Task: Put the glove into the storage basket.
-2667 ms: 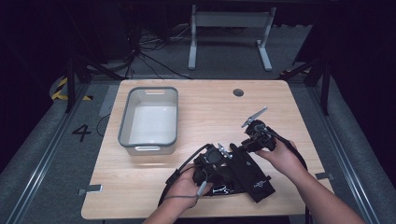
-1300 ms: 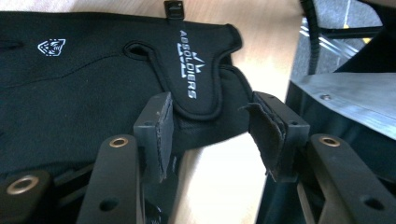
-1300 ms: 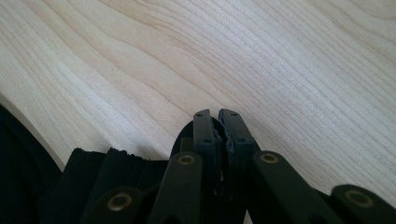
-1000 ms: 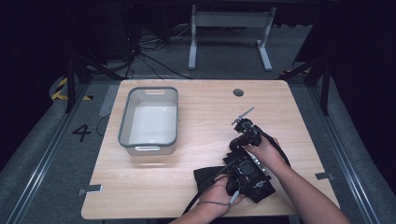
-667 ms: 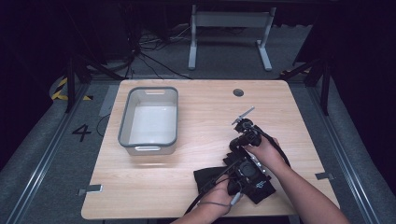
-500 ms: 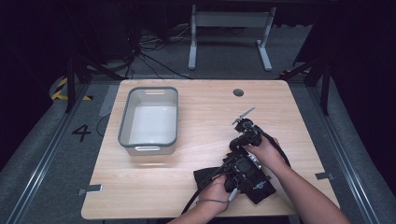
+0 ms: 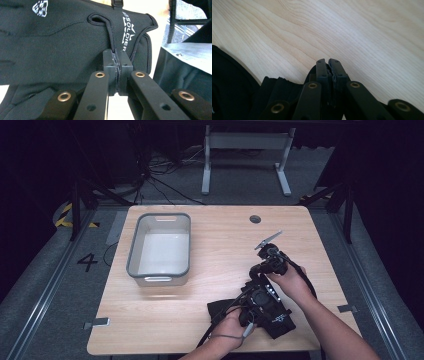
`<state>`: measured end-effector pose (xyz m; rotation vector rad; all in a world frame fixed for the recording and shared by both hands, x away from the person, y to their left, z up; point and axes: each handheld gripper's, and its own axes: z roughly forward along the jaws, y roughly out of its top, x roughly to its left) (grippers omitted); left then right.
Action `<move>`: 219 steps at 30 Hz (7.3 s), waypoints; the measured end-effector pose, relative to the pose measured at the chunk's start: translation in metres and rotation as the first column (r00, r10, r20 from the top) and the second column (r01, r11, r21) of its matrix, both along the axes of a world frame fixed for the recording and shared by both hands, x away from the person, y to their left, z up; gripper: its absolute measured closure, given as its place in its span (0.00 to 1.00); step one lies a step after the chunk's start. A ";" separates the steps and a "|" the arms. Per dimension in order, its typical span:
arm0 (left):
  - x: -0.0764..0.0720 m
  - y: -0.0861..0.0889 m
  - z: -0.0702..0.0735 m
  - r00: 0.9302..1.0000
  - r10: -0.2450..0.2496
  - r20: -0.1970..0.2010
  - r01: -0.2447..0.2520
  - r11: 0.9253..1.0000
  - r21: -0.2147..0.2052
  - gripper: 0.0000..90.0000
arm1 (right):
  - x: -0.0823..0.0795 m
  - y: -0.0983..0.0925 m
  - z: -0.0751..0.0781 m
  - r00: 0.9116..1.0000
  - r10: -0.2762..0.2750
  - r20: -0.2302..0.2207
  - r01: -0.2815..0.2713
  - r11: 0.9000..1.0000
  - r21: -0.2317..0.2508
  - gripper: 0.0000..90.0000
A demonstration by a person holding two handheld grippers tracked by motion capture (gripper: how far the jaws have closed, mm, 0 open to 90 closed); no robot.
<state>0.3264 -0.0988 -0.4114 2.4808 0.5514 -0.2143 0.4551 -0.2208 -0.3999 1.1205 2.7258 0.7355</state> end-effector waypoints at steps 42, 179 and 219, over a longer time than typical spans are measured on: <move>0.025 0.108 0.038 0.991 0.063 0.119 -0.087 0.975 0.205 0.97 | -0.100 -0.038 0.030 0.996 0.027 0.086 -0.044 0.980 0.196 1.00; 0.034 0.127 0.015 0.984 0.179 0.006 -0.176 0.961 0.213 0.95 | -0.114 -0.034 0.005 0.992 0.066 0.111 -0.085 0.981 0.176 0.97; 0.024 0.048 -0.001 0.999 0.001 0.040 -0.008 0.985 0.173 0.44 | -0.086 -0.105 0.006 0.990 -0.109 0.092 0.082 0.964 0.254 0.67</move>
